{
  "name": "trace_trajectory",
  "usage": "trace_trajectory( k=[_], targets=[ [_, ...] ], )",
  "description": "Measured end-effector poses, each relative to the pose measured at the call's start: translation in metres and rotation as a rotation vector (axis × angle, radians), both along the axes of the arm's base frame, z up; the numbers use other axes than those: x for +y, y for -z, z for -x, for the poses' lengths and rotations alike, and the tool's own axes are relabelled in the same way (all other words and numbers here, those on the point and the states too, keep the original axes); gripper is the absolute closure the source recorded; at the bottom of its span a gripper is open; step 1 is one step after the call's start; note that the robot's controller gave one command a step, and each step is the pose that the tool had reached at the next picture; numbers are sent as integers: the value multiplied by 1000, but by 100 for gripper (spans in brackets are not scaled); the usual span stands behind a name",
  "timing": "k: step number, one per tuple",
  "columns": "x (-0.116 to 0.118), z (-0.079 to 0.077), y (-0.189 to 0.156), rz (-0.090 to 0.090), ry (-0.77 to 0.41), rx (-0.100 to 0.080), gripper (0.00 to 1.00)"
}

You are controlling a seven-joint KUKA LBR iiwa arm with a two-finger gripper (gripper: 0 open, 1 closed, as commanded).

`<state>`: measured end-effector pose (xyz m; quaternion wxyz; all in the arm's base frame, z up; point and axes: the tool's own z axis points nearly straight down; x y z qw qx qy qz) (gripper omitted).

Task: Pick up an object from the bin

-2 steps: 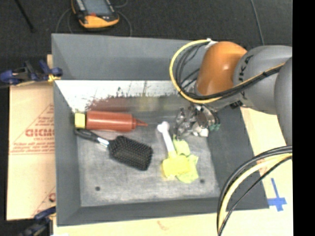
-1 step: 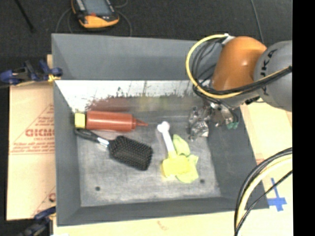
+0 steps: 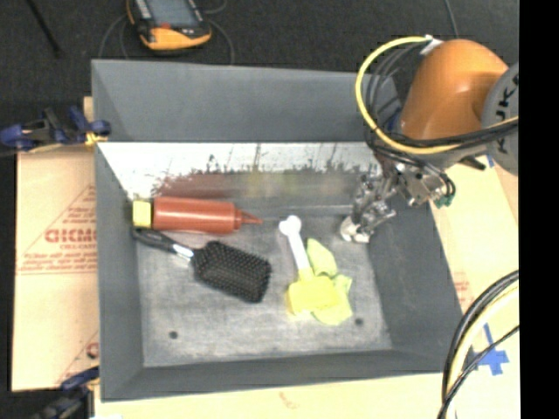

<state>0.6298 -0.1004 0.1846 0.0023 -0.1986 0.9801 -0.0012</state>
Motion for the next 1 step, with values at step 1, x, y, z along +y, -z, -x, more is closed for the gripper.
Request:
trace_trajectory(
  k=[1],
  targets=[
    [20,21,-68,-1,-288,0,100]
  ],
)
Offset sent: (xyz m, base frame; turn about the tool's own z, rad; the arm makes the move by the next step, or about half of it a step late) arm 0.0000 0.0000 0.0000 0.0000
